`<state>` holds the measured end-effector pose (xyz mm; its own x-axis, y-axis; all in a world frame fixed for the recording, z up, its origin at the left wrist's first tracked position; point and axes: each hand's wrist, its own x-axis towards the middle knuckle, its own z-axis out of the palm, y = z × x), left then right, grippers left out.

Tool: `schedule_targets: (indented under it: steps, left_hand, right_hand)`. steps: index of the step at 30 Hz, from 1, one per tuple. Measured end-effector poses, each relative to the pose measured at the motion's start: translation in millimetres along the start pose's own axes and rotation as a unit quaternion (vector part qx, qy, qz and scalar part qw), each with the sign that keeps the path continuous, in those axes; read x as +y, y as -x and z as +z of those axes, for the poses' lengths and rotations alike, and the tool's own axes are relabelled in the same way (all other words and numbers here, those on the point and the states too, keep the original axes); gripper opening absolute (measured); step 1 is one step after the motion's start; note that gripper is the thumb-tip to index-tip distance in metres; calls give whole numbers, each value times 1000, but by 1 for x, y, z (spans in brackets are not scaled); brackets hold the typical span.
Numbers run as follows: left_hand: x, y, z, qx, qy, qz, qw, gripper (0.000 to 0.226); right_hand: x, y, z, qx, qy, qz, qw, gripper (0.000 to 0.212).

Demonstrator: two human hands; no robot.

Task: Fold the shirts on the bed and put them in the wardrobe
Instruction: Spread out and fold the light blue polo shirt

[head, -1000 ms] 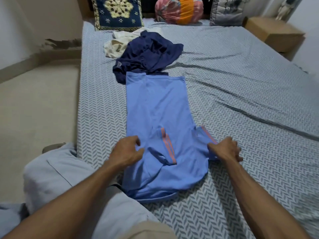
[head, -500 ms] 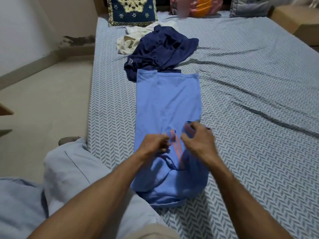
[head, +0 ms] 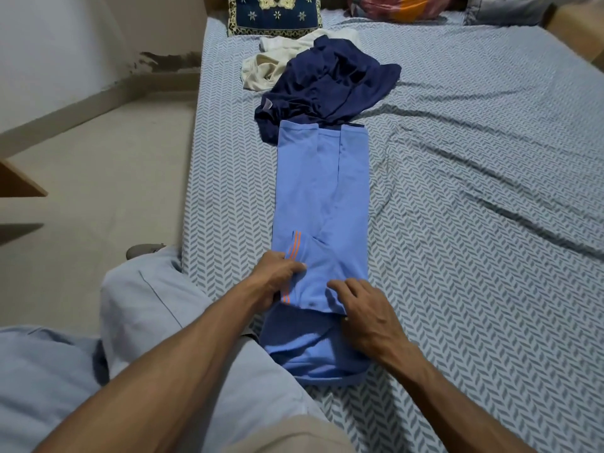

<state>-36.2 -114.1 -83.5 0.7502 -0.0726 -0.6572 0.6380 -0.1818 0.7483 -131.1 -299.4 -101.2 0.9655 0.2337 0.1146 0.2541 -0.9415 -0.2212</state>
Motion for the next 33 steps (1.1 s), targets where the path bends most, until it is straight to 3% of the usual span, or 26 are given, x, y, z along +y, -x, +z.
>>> schedule_targets:
  steps: [3, 6, 8, 10, 11, 13, 15, 16, 20, 22, 29, 33]
  left_hand:
    - [-2, 3, -5, -28, -7, -25, 999, 9]
    - [-3, 4, -14, 5, -154, 1, 988, 21]
    - [2, 4, -19, 57, -329, 36, 942, 38]
    - [10, -1, -18, 142, -470, 101, 865, 52]
    - [15, -9, -16, 168, -491, 157, 840, 53]
    - [31, -25, -10, 156, -468, 281, 823, 40]
    - [49, -45, 0, 91, -433, 320, 837, 29]
    - [56, -56, 5, 60, -420, 302, 854, 27]
    - [66, -87, 9, -54, -290, 164, 941, 19]
    - [68, -96, 4, -107, -214, 108, 965, 17]
    - [83, -111, -5, -214, -236, 34, 947, 21]
    - [83, -119, -5, -234, -284, -4, 930, 32]
  right_hand:
    - [8, 2, -6, -23, -46, -19, 999, 51]
    - [12, 1, -19, -80, -40, -32, 995, 50]
    - [14, -1, -24, -107, -56, -23, 992, 45]
    - [20, -14, -29, -104, -112, 29, 988, 43]
    - [25, -26, -30, -92, -132, 60, 985, 40]
    - [37, -58, -33, -62, -141, 108, 982, 29]
    - [52, -103, -36, -34, -139, 138, 980, 20]
    - [59, -129, -37, -22, -136, 150, 979, 18]
    - [83, -233, -33, 1, -119, 198, 973, 19]
    - [96, -282, -25, 2, -120, 233, 965, 22]
    - [131, -382, -1, 4, -107, 342, 933, 41]
    - [142, -396, 11, -6, -85, 365, 927, 38]
